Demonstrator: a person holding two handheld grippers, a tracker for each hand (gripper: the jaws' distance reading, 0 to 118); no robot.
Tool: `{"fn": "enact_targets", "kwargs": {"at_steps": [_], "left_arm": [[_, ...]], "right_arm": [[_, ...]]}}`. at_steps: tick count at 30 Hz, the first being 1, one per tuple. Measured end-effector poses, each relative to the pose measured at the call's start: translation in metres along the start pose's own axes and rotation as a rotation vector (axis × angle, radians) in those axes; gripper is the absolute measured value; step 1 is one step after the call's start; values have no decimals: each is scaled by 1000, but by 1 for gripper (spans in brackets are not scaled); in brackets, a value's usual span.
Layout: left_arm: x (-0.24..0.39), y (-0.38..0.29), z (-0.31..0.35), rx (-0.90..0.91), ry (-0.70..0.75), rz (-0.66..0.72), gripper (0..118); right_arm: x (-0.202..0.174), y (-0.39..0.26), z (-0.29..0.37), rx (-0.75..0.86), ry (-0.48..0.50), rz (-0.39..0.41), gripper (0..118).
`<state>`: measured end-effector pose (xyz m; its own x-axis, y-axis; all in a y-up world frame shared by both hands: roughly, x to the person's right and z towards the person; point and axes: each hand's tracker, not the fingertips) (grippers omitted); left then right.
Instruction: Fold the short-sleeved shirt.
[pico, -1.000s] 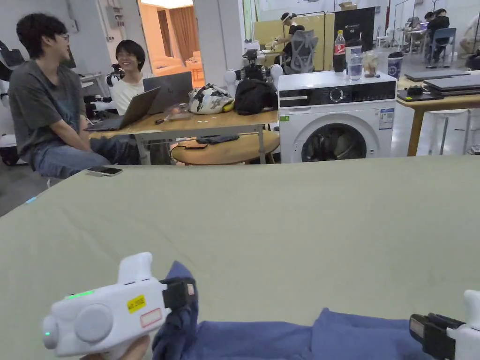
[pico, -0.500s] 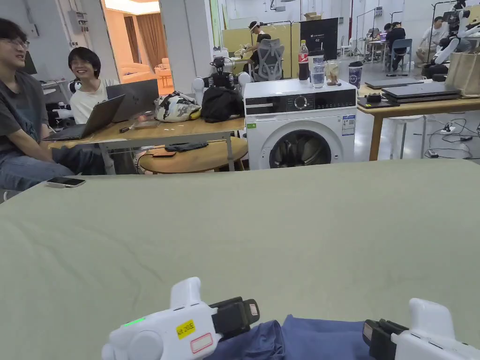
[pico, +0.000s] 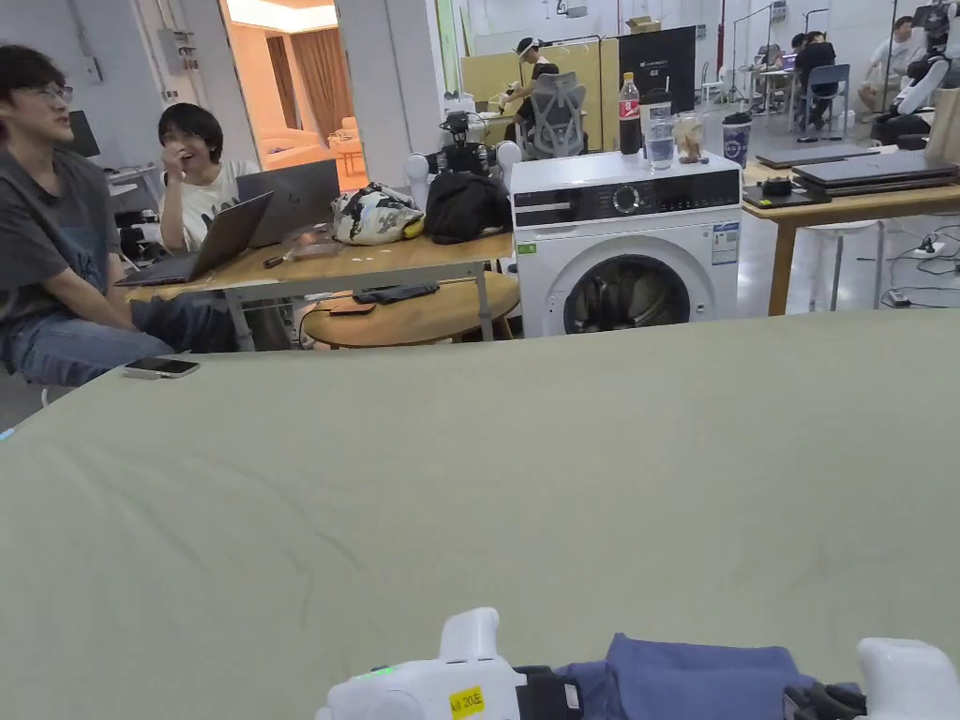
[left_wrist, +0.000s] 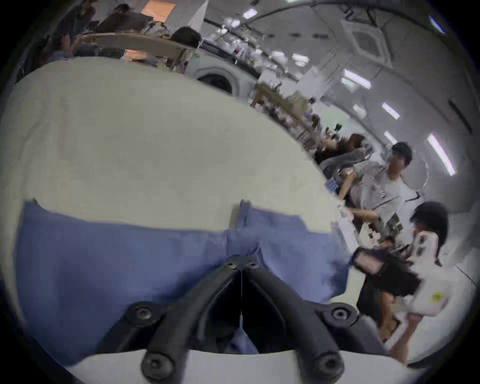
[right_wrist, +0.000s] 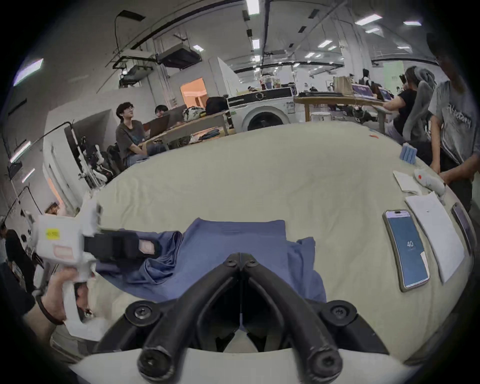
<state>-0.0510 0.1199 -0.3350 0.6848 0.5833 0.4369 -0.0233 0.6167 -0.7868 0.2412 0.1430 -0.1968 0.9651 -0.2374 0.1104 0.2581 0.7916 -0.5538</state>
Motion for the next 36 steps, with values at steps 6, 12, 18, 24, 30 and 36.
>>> {"fn": "enact_targets", "kwargs": {"at_steps": [6, 12, 18, 24, 30, 36], "left_arm": [[-74, 15, 102, 220, 2, 218, 78], [-133, -12, 108, 195, -30, 475, 78], [-157, -19, 59, 189, -174, 615, 49], [-136, -17, 91, 249, -102, 546, 5], [-80, 30, 159, 328, 235, 178, 5], [-3, 38, 114, 226, 234, -65, 5]], "right_arm": [[-15, 1, -1, -15, 61, 41, 0], [-39, 7, -9, -16, 73, 108, 0], [-42, 9, -8, -29, 53, 149, 0], [-30, 13, -4, -9, 22, 121, 0], [-26, 7, -1, 88, 21, 80, 0], [-23, 9, 9, 133, 52, 69, 0]]}}
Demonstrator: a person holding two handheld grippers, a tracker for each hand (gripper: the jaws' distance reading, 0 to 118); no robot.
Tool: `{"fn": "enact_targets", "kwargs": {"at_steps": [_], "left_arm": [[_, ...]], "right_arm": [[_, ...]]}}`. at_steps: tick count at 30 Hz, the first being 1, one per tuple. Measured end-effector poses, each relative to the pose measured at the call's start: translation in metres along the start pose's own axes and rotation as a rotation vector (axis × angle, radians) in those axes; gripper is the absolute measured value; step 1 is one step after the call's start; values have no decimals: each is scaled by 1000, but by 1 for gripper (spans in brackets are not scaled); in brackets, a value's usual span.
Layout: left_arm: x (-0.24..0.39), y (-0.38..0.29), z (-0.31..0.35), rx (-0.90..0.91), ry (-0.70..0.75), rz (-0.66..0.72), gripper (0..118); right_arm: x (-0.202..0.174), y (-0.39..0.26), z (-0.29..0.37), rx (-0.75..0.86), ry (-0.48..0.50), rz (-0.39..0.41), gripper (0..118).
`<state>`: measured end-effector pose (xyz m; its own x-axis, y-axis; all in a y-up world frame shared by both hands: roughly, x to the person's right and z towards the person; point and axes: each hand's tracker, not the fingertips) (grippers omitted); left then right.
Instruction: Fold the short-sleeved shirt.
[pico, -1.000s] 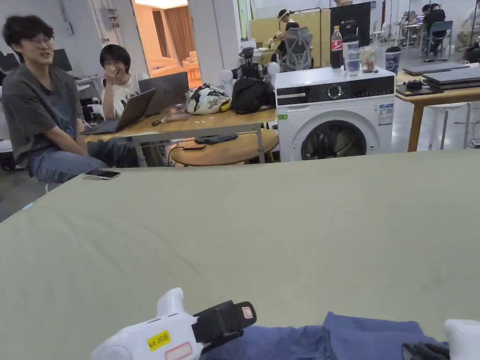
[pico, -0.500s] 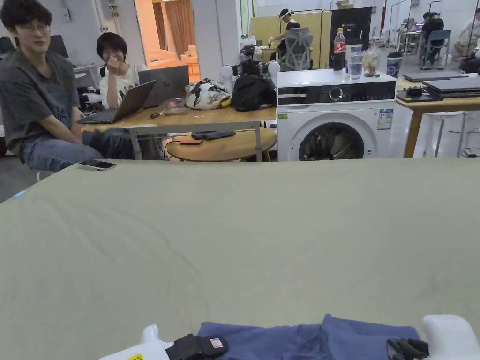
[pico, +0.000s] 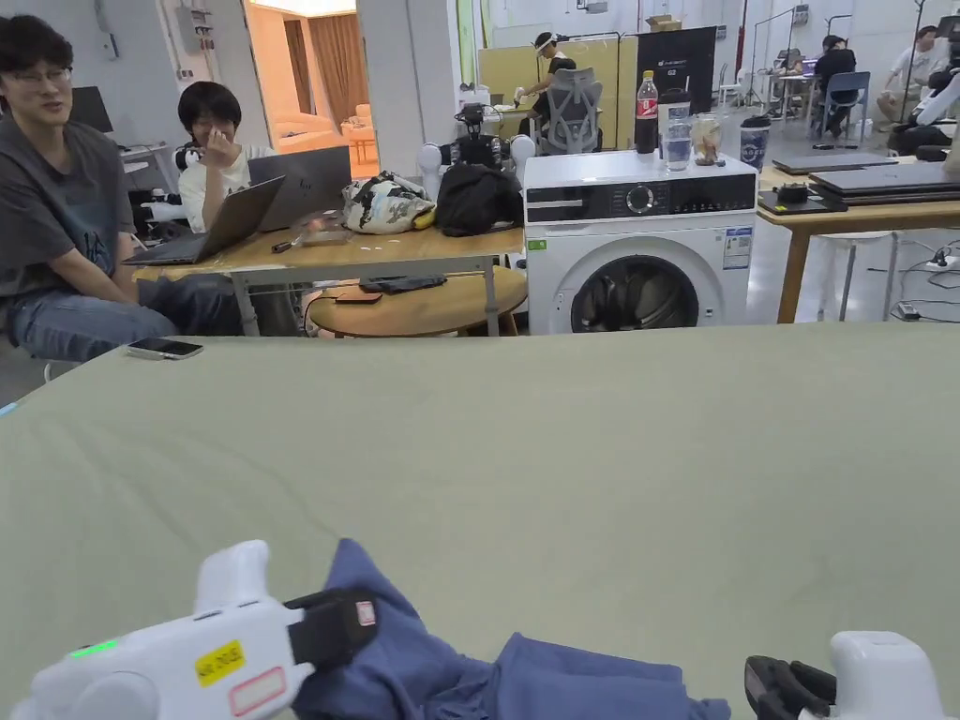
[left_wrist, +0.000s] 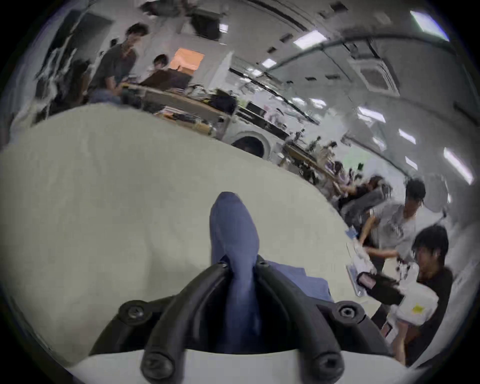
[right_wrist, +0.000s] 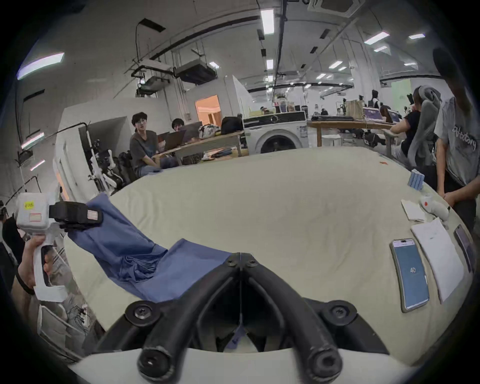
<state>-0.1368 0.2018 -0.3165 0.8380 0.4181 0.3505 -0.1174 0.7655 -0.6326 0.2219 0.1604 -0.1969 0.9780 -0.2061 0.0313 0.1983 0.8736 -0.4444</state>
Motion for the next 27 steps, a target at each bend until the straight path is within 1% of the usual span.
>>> {"fn": "enact_targets", "kwargs": {"at_steps": [2, 4, 5, 7, 8, 9, 10, 11, 12, 13, 14, 15, 16, 17, 18, 20, 21, 23, 24, 26, 27], "left_arm": [[26, -10, -26, -51, -33, -41, 5], [52, -22, -52, -115, -70, -63, 5], [67, -29, -67, -160, -53, -104, 5], [88, -42, -91, -218, -17, -197, 5], [101, -48, -102, -241, -22, -212, 5], [107, -53, -107, -235, -55, -200, 5], [111, -55, -111, -234, -124, -182, 5], [117, -56, -115, -247, -149, -168, 5], [122, -55, -117, -260, -162, -172, 11], [126, -55, -117, -253, -184, -178, 23], [126, -52, -114, -246, -219, -174, 40], [127, -49, -109, -228, -260, -165, 54], [124, -46, -103, -205, -298, -154, 55], [121, -42, -97, -180, -330, -140, 55], [110, -39, -100, -153, -322, -122, 55], [98, -35, -97, -105, -269, -69, 54], [94, -36, -95, -85, -261, -28, 45], [88, -39, -101, -134, -283, 46, 17], [88, -45, -108, -175, -297, 55, 9], [100, -60, -120, -242, -310, -5, 8], [107, -70, -129, -285, -274, -60, 7]], "right_arm": [[4, -1, 6, 12, -3, 8, 0], [12, -3, 11, 22, -5, -17, 0], [16, -3, 12, 21, -9, -38, 0], [23, -6, 15, 19, -18, -55, 0], [26, -7, 17, 21, -20, -60, 0], [29, -8, 18, 22, -19, -65, 0], [31, -8, 19, 24, -19, -71, 0], [33, -9, 19, 24, -20, -76, 0], [34, -10, 18, 22, -19, -78, 0], [35, -10, 17, 19, -20, -79, 0], [35, -11, 17, 18, -22, -81, 0], [36, -12, 17, 17, -18, -84, 0], [37, -12, 18, 16, -13, -87, 0], [37, -13, 16, 16, -9, -88, 0], [36, -13, 16, 15, -8, -89, 0], [37, -14, 14, 10, -3, -89, 0], [36, -14, 13, 8, -1, -89, 0], [35, -15, 12, 6, 8, -87, 0], [34, -15, 12, 3, 12, -85, 0], [31, -14, 10, -2, 14, -77, 0], [30, -14, 10, -6, 16, -73, 0]]}}
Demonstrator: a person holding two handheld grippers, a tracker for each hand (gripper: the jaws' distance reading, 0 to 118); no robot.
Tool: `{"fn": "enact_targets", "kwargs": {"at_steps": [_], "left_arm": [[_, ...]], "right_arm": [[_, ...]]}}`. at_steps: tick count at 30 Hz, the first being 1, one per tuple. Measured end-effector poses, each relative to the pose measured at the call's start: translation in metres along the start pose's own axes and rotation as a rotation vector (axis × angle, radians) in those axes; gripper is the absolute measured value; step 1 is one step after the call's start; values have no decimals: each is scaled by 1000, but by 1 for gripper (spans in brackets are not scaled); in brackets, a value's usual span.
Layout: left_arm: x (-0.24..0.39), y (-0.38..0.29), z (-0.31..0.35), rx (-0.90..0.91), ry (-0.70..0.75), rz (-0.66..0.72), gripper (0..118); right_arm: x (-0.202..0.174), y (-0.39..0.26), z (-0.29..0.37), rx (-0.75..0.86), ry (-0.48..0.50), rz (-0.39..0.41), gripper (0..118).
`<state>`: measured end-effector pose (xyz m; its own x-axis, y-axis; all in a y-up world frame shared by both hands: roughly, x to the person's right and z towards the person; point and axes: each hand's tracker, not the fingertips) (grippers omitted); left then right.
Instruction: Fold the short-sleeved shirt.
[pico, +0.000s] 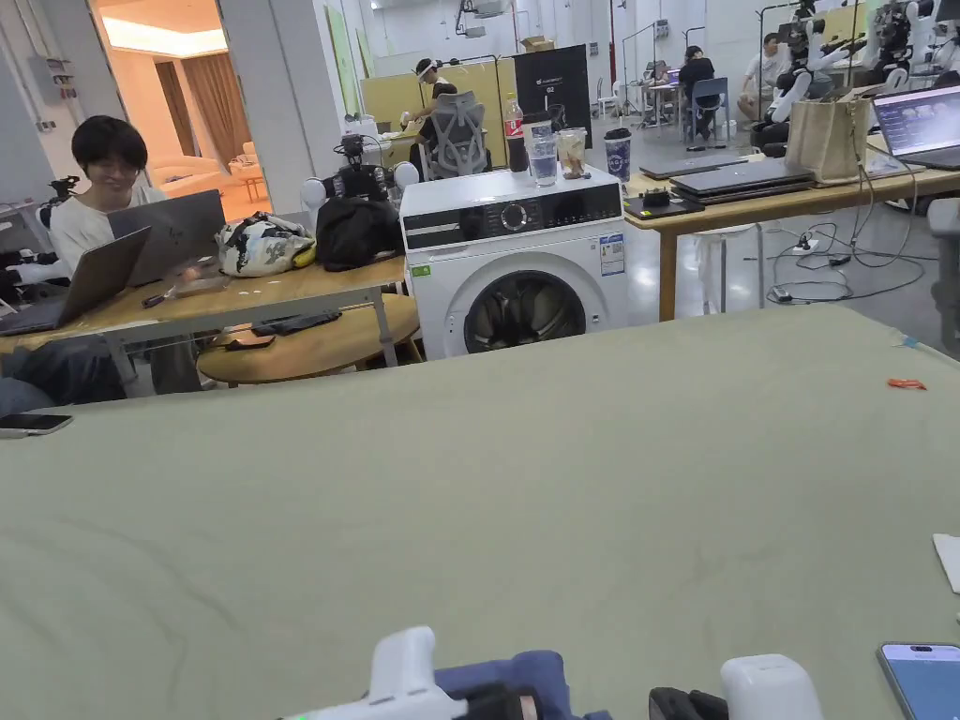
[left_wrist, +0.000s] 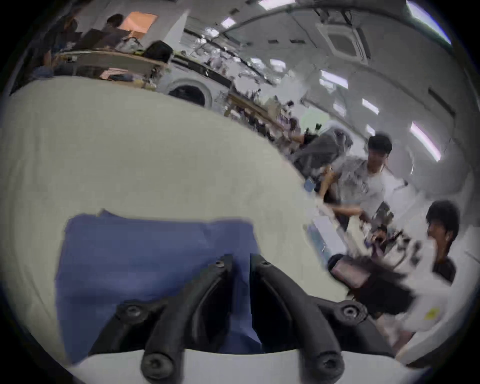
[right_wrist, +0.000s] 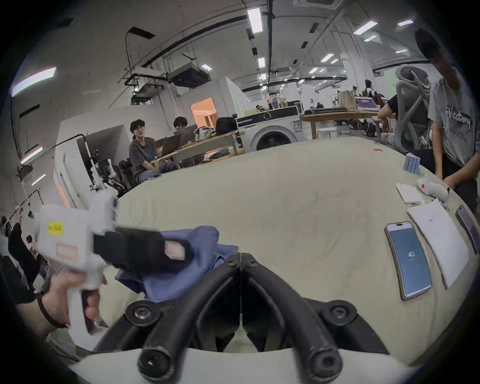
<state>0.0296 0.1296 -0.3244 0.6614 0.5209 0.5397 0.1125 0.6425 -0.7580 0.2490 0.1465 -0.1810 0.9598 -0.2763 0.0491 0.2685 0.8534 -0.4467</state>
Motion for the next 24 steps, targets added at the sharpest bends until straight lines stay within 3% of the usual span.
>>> {"fn": "enact_targets", "kwargs": {"at_steps": [3, 11, 13, 15, 16, 20, 24], "left_arm": [[-4, -18, -36, -120, 82, -43, 5], [-15, -14, -11, 3, 11, 26, 8], [-21, -12, 8, 76, -12, 45, 20], [-28, -11, 33, 151, -43, 82, 50], [-33, -10, 44, 175, -50, 102, 54], [-56, -6, 91, 225, -52, 155, 54], [-84, -8, 116, 220, 15, 205, 55]], "right_arm": [[-2, -1, 0, -8, 6, 11, 0], [-5, -7, -13, -58, 41, 9, 0], [-9, -7, -19, -79, 68, 14, 0], [-15, -5, -31, -119, 122, 46, 0], [-19, -4, -37, -136, 142, 59, 0], [-35, -2, -73, -243, 170, 105, 0], [-38, -17, -117, -494, 60, 222, 0]]}}
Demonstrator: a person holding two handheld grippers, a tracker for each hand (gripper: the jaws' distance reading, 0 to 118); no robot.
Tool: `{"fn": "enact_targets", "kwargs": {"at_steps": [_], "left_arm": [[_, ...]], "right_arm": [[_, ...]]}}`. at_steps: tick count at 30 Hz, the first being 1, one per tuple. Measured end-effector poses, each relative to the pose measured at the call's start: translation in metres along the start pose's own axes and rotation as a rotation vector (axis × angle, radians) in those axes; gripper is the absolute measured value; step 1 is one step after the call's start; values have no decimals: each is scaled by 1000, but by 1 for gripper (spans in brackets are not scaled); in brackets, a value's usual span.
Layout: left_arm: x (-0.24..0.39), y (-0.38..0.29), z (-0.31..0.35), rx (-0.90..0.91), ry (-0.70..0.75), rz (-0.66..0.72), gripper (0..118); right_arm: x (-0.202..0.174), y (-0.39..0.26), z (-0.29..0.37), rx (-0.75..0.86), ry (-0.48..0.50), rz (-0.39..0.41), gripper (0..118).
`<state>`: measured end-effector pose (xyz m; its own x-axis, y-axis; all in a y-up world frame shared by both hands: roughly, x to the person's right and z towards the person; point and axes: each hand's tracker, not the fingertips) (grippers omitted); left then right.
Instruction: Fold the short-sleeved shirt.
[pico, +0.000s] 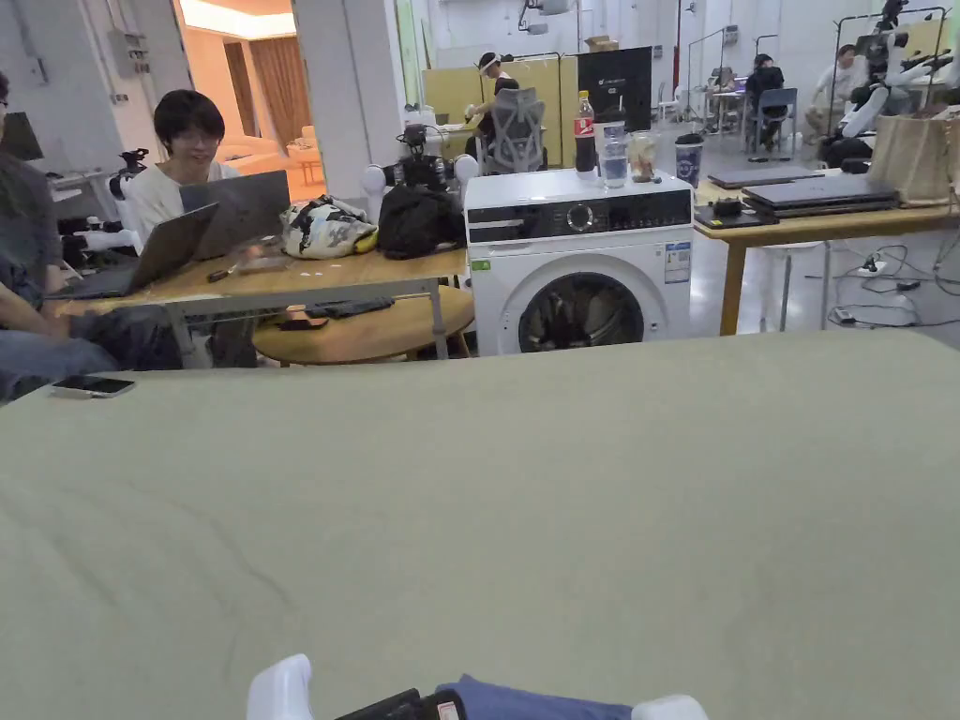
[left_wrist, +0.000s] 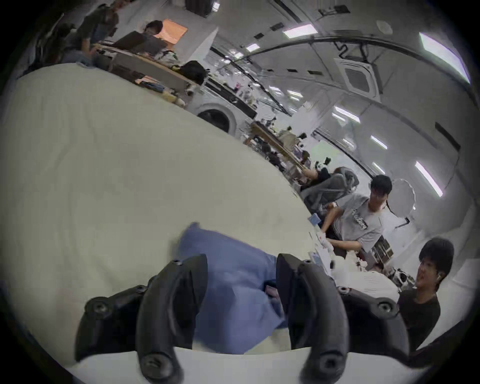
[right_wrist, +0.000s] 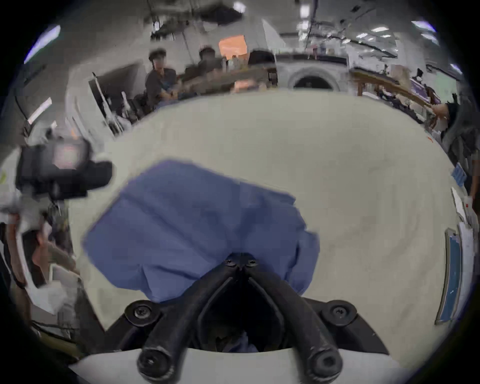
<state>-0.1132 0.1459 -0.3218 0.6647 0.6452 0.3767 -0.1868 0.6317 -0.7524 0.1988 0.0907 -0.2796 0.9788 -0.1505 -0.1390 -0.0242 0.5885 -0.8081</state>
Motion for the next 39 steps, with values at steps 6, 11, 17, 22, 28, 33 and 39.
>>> {"fn": "enact_targets", "kwargs": {"at_steps": [6, 11, 17, 22, 28, 33, 39], "left_arm": [[-35, 3, 3, -31, -72, 168, 86], [-60, 7, -25, -95, -127, 284, 86], [-67, -5, -56, -142, -101, 289, 86], [-56, -4, -67, -145, -119, 292, 86], [-50, -7, -77, -182, -19, 199, 44], [-46, -5, -55, -119, -41, 194, 39], [-74, 20, 28, 61, 20, 215, 39]], "right_arm": [[-3, 5, 4, 33, 15, 7, 0], [0, 1, 4, 45, 21, -9, 0], [6, 3, 3, 35, 52, -48, 0], [3, 0, 3, 45, 45, -32, 0], [4, -1, 4, 58, 48, -34, 0], [-8, 0, 22, 152, 37, -19, 0], [-66, 56, 25, 241, 138, 69, 0]]}}
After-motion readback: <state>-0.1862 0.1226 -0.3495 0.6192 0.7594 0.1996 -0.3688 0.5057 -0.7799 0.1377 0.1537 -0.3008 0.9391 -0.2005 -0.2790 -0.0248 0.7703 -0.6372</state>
